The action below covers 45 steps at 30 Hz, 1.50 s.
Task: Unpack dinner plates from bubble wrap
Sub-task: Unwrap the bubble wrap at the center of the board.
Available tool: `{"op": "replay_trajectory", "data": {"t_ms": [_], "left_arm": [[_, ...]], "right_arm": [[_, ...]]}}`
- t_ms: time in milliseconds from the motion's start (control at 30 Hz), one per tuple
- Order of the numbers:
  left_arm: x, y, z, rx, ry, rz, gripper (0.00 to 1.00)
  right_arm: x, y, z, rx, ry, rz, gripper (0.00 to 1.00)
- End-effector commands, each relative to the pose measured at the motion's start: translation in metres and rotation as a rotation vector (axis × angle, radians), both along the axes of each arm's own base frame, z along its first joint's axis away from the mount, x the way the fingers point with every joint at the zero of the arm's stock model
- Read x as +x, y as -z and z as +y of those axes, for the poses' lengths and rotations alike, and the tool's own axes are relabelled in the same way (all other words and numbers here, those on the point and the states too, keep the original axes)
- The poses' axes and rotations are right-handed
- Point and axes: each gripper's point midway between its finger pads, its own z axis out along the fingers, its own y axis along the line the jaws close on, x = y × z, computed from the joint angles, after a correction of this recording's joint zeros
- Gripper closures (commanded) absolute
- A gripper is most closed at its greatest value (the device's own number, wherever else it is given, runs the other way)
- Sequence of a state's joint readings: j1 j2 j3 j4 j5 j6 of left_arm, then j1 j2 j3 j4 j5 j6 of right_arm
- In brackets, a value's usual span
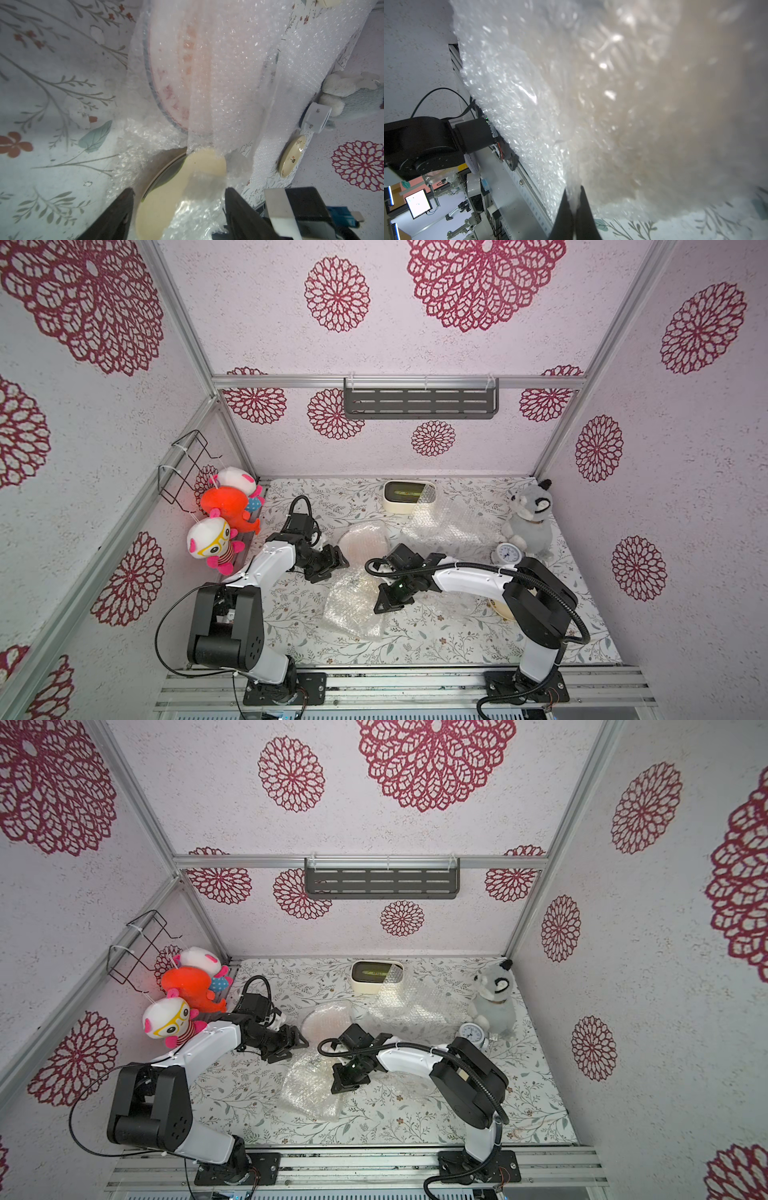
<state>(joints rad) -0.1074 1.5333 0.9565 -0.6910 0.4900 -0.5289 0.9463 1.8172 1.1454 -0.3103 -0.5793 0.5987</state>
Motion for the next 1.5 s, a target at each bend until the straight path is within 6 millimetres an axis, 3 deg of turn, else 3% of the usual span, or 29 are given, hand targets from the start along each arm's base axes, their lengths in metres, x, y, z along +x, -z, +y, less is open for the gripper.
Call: {"op": "replay_trajectory", "data": {"t_ms": [0,267,367,433,567,933,1200,1467], "left_arm": [[0.008,-0.007,-0.007,-0.054,0.019,-0.046,0.3],[-0.003,0.005,-0.017,-0.133,0.025,-0.023,0.41],[-0.006,0.01,-0.018,-0.142,0.028,-0.011,0.52],[-0.007,0.012,-0.019,-0.143,0.028,-0.005,0.64],[-0.006,0.018,-0.017,-0.134,0.022,0.01,1.0],[-0.001,0.03,0.008,0.02,-0.078,0.023,1.0],[0.003,0.037,0.019,0.079,-0.137,0.029,1.0],[0.007,0.04,0.015,0.047,-0.16,0.031,1.0]], "right_arm": [[-0.001,-0.02,0.004,0.048,-0.007,-0.027,1.0],[-0.001,-0.019,0.004,0.048,-0.002,-0.025,1.0],[-0.002,-0.019,0.003,0.047,-0.002,-0.029,1.0],[-0.002,-0.018,0.002,0.042,0.0,-0.028,1.0],[-0.001,-0.02,0.001,0.039,0.002,-0.038,1.0],[-0.007,-0.034,-0.002,-0.011,-0.039,-0.147,1.0],[-0.029,-0.056,0.005,-0.014,-0.128,-0.271,1.0],[-0.053,-0.069,-0.001,0.028,-0.182,-0.271,1.0]]}}
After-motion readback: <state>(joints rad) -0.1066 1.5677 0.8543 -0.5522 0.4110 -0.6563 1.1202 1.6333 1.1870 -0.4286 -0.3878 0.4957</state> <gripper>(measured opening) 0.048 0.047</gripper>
